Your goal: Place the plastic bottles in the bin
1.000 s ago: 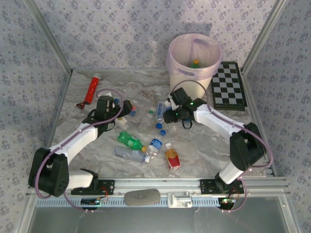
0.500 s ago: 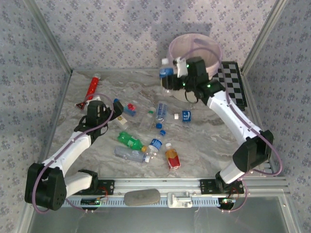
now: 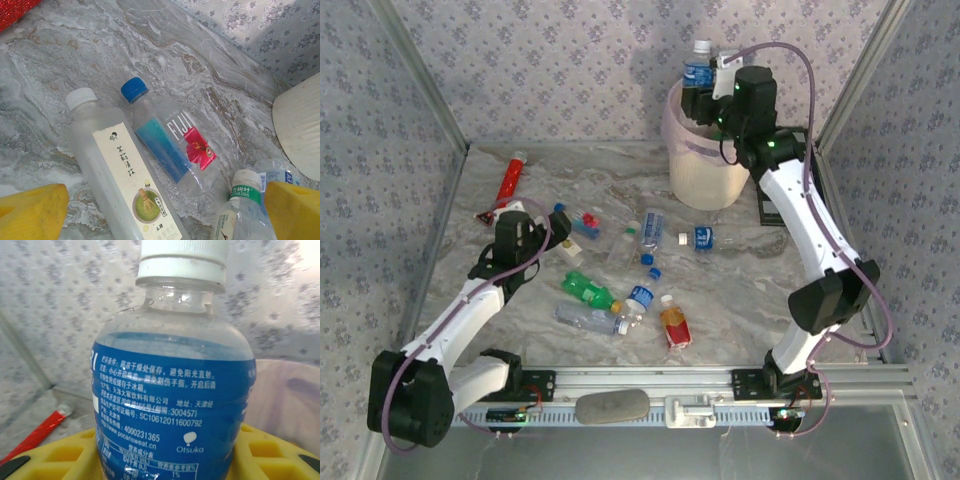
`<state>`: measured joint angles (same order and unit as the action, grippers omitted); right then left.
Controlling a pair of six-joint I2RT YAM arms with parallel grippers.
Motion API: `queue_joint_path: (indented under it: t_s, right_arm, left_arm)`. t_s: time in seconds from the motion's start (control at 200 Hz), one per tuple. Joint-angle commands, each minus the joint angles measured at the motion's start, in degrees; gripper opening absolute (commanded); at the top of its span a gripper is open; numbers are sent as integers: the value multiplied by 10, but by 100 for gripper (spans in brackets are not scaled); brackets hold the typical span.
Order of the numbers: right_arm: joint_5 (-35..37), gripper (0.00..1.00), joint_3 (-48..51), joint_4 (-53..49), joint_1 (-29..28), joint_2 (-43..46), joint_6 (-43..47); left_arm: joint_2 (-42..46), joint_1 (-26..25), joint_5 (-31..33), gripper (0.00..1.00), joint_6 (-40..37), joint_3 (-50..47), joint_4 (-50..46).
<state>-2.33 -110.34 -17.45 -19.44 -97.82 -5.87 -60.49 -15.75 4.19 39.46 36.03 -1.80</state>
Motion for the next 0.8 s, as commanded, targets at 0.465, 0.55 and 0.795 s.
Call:
queue_joint_path:
  t_s: [0.465,0.55,0.795]
  right_arm:
    - [64,49,-68,-70,59,-129,3]
    - [56,49,-67,-81,60,-142,-4]
    - [47,54,-74,-88,63,-159,-14]
  left_arm:
    - [27,4,17,100,-16,-10,-16]
    - [29,4,20,100,-17,-9,-19]
    - [29,4,22,100,-15,-7,-22]
